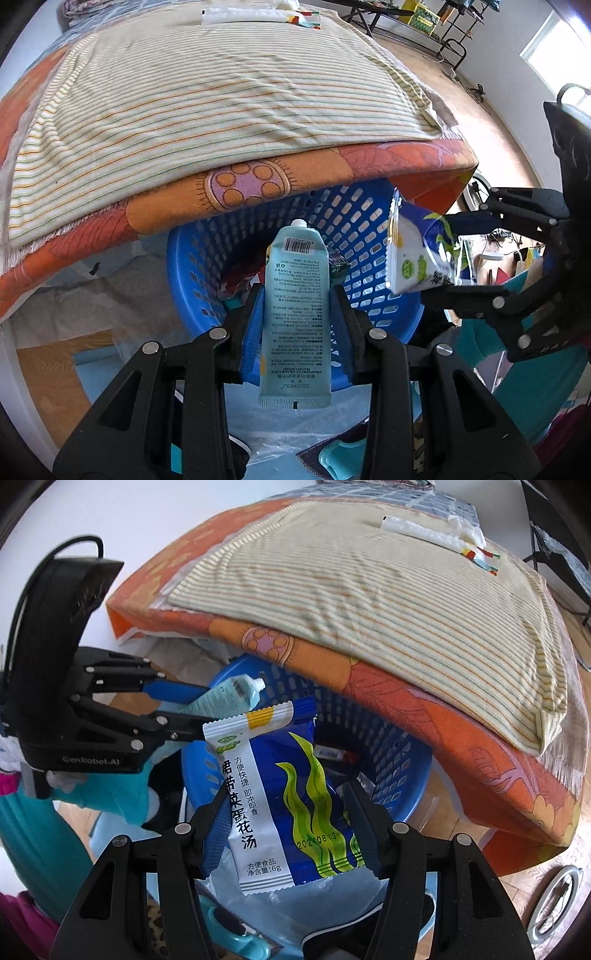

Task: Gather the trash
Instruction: 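Carry the tube and wrapper over the blue basket and release both, then move both open tools back over the bed toward the white bag and tissue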

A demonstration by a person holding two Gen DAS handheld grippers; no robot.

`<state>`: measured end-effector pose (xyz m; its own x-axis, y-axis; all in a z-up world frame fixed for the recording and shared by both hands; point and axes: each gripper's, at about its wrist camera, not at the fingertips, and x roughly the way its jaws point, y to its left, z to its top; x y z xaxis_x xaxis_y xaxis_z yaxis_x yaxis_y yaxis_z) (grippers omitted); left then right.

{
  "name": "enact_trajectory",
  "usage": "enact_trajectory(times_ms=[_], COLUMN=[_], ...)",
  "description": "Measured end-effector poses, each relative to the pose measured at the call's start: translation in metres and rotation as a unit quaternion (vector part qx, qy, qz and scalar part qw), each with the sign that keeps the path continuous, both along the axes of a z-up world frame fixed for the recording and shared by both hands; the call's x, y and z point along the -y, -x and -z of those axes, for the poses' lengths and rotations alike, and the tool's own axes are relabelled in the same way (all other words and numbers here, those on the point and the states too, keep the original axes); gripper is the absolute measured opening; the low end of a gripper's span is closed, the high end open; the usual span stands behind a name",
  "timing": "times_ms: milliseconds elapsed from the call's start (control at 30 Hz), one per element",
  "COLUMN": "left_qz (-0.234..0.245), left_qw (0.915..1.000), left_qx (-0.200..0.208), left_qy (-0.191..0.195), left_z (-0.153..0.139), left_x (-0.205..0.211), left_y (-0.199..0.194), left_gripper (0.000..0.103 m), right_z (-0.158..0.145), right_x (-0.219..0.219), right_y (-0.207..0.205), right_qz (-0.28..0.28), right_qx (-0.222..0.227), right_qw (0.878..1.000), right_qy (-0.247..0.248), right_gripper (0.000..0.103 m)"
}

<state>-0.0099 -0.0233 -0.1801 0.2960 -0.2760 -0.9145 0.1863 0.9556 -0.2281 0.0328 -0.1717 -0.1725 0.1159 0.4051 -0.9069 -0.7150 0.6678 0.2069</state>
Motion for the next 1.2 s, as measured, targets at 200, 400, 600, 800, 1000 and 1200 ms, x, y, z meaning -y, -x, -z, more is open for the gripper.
enact_trajectory(times_ms=[200,400,600,800,1000,1200], left_qz=[0.0,-0.002,-0.005,-0.007,-0.005,-0.008], left_qw=[1.0,1.0,1.0,1.0,1.0,0.9999], left_qx=[-0.003,-0.004,-0.001,0.002,0.005,0.011], left_qy=[-0.001,-0.001,0.002,0.006,0.005,0.008], left_z=[0.002,0.004,0.002,-0.001,-0.004,-0.009], left_x=[0.001,0.001,0.0,-0.002,0.0,0.0], left_y=[-0.002,-0.003,-0.003,-0.003,-0.004,-0.007], left_gripper=[0.035,0.035,0.052,0.052,0.052,0.052], right_z=[0.005,0.009,0.008,0.007,0.004,-0.001], right_x=[-0.008,-0.009,-0.009,-0.005,-0.002,0.001], right_y=[-0.006,-0.008,-0.01,-0.011,-0.013,-0.016], right_qz=[0.003,0.012,0.014,0.019,0.026,0.038], right_qx=[-0.004,0.0,0.0,0.0,0.004,0.008], right_qw=[1.0,1.0,1.0,1.0,1.0,0.999], right_qy=[0.009,0.02,0.02,0.017,0.016,0.014], right_gripper=[0.06,0.063,0.063,0.063,0.063,0.063])
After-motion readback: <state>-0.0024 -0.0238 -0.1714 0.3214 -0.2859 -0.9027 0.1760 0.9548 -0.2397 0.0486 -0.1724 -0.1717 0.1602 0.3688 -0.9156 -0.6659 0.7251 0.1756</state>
